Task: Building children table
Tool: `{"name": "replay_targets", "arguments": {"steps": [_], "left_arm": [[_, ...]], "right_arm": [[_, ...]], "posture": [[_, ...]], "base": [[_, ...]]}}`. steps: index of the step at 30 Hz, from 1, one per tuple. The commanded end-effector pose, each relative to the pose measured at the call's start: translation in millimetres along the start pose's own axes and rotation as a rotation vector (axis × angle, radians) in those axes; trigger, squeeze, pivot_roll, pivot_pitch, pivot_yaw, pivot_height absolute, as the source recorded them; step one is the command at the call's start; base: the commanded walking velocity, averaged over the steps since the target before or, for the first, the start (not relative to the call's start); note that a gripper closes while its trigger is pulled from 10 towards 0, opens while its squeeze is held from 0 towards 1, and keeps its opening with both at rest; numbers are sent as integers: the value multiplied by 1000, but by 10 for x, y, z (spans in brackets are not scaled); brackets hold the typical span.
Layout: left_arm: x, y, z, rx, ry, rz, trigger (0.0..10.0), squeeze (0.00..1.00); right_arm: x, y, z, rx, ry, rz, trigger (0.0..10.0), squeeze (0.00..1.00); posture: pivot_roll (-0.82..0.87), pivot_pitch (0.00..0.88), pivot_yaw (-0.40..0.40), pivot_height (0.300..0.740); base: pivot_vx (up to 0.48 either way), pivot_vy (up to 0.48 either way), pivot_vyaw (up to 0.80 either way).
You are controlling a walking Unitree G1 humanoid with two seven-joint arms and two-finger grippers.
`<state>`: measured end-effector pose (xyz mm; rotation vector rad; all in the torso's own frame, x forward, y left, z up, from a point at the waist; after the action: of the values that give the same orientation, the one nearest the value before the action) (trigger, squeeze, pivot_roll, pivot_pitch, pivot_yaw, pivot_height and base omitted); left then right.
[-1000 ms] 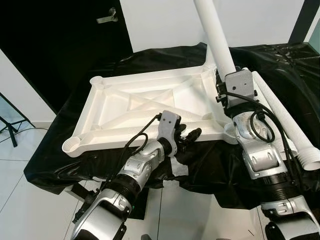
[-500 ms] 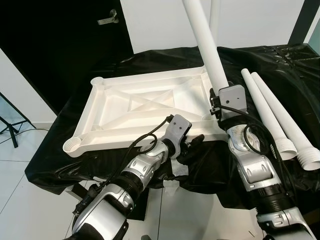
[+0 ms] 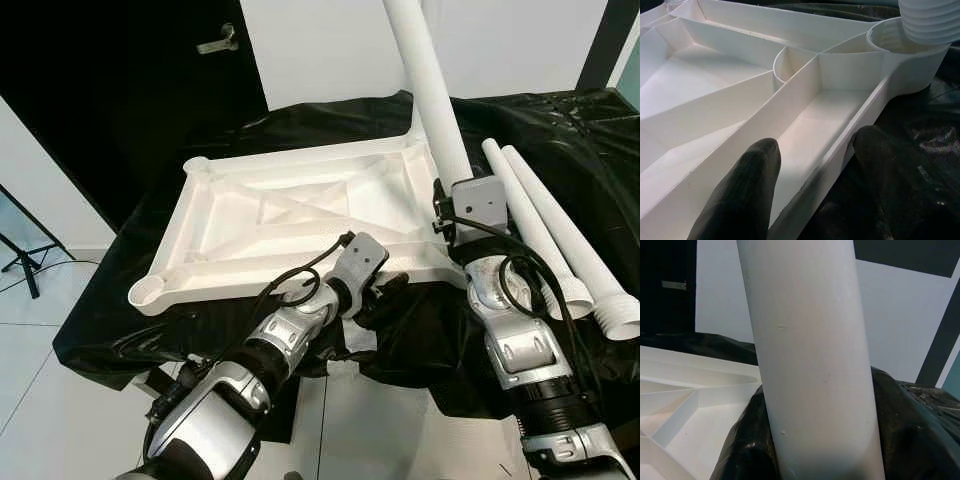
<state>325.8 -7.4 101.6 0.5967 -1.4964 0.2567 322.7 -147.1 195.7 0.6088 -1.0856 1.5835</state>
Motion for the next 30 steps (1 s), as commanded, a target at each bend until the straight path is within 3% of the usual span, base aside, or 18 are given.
{"name": "replay_targets", "arguments": {"steps": [1,6,9,18,23,24,26,27,28,30], "left_arm": [[-212,127,337,-554,30,-123,10000,0],[-240,147,373,-611,50,-146,10000,0],[-320,151,404,-648,84,-218,10000,0],[-334,127,406,-684,74,-297,10000,0],[-342,133,424,-713,91,-329,10000,0],[-349,153,443,-748,101,-342,9255,0],[-349,153,443,-748,101,-342,9255,0],[-354,163,447,-760,102,-347,4196,0],[-360,172,449,-771,103,-354,0,0],[-364,180,451,-783,104,-358,0,0]], "right_arm": [[-14,-4,-48,14,-3,1,10000,0],[2,-31,-75,24,1,14,10000,0],[11,-45,-85,29,5,21,10000,0],[8,-31,-102,34,7,24,10000,0],[-15,48,-119,35,4,29,10000,0],[-45,120,-115,35,-2,30,10000,0],[-45,120,-115,35,-2,30,10000,0],[-67,151,-109,34,-2,27,10000,0],[-107,191,-90,31,1,20,10000,0],[-145,224,-69,27,8,12,10000,0]], "posture": [[-208,0,131,740],[-200,0,130,740],[-192,0,129,740],[-192,0,138,740],[-198,2,145,740],[-199,2,146,740],[-199,2,146,740],[-203,1,149,740],[-207,0,152,740],[-208,0,153,740]], "base": [[0,0,0],[0,0,0],[0,0,0],[0,0,0],[0,0,0],[0,0,0],[0,0,0],[0,0,0],[0,0,0],[0,0,0]]}}
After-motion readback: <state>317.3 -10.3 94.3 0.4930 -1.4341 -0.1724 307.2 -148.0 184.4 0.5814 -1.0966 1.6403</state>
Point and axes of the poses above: a point about 5 cm out from each wrist's last joint towards the gripper, its own y axis pointing back from the gripper into the wrist, its own x axis along the axis of the wrist's last joint, z = x × y, the point moved 1 cm from there along -y, pointing out of the wrist towards the gripper, and after that the axes turned 3 degrees about y, right-handed, at the moved point
